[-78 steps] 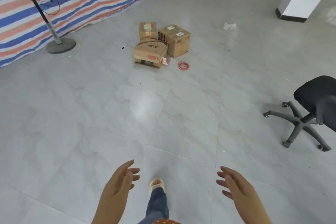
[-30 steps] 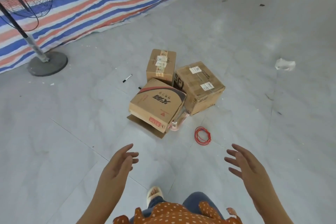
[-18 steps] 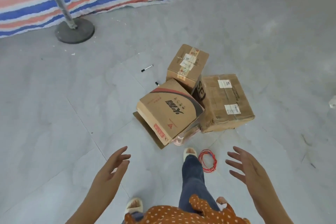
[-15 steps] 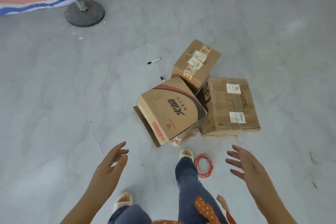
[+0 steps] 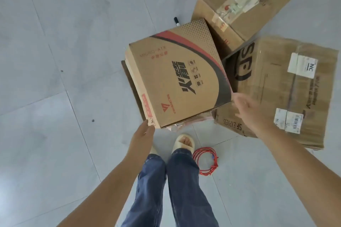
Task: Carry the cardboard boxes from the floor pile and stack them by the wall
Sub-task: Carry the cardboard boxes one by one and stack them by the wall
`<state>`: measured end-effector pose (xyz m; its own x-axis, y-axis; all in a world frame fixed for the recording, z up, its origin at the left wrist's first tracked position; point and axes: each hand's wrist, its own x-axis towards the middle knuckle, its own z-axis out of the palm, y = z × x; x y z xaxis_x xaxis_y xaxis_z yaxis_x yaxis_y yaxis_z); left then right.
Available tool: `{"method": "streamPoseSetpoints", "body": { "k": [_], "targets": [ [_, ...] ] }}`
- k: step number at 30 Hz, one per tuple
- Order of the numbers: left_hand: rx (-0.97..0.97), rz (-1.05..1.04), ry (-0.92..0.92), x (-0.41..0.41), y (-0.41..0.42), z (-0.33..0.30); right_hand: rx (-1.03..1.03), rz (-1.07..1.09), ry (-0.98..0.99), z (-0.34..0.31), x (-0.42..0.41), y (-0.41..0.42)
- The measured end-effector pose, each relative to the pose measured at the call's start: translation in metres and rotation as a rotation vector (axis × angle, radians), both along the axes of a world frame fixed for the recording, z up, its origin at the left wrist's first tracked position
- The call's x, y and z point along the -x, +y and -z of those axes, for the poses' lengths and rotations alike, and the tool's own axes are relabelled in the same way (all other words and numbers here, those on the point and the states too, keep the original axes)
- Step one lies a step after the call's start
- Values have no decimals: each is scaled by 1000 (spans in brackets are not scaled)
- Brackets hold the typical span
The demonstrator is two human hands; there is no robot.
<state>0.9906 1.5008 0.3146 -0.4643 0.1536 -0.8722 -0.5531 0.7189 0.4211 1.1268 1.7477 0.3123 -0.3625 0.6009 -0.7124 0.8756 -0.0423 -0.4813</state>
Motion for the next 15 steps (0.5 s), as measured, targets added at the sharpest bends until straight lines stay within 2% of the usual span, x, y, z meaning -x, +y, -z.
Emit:
{"method": "streamPoseSetpoints", "body": {
  "k": [4, 8, 11, 15],
  "targets": [
    [55, 31, -75, -6, 7, 106, -170, -36, -54, 105, 14, 34],
    [80, -71, -79, -10, 9, 188, -320, 24, -136, 185, 12, 66],
    [10, -175, -66, -10, 14, 221, -267, 62, -145, 220, 11, 75],
    [-36, -377, -140, -7, 19, 230, -223, 90, -72, 230, 9, 72]
  ]
}}
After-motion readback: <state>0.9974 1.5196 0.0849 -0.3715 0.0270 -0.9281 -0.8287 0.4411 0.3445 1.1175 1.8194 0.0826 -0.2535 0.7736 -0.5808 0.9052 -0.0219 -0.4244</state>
